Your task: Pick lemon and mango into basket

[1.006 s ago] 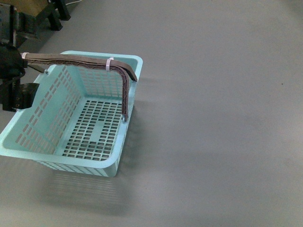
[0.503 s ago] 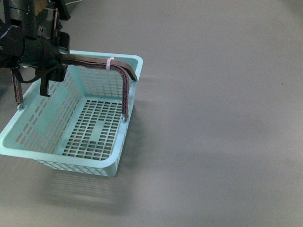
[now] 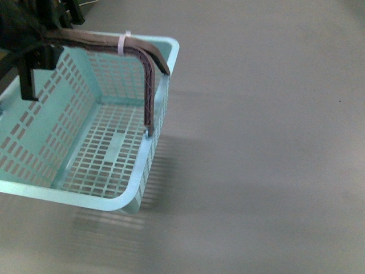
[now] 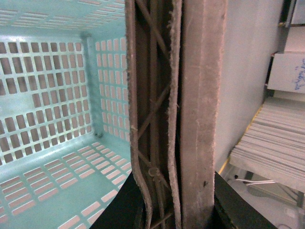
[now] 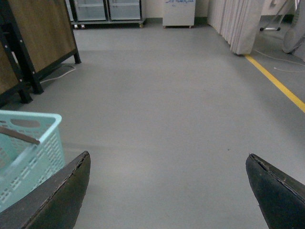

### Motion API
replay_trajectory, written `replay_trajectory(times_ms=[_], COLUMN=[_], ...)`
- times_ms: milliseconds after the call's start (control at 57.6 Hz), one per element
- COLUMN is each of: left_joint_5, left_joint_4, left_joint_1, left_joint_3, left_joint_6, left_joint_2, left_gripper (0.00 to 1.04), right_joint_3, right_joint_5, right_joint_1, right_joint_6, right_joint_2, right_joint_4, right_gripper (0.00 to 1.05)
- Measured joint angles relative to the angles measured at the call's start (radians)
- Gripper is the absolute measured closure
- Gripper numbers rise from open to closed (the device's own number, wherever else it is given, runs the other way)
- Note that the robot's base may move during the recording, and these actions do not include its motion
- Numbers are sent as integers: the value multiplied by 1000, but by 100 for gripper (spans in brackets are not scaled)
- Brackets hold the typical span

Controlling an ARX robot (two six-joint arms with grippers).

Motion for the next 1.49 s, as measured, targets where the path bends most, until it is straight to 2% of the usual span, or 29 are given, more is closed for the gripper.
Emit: replay_trajectory(times_ms=[330, 520, 1492], left_joint_5=[-51, -85, -82], left_joint_4=[-347, -504, -510], left_joint_1=[-24, -23, -21], left_joint_3=[-142, -166, -174], left_joint_6=[-13, 46, 67], left_joint_2=[-597, -817, -845], left_gripper=[85, 85, 85], right_joint_3=[0, 0, 0], right_joint_5=[0, 0, 0], right_joint_1=[0, 0, 0], right_joint_6=[0, 0, 0], right_joint_2=[0, 0, 0], right_joint_4=[0, 0, 0], right_gripper=[9, 9, 9])
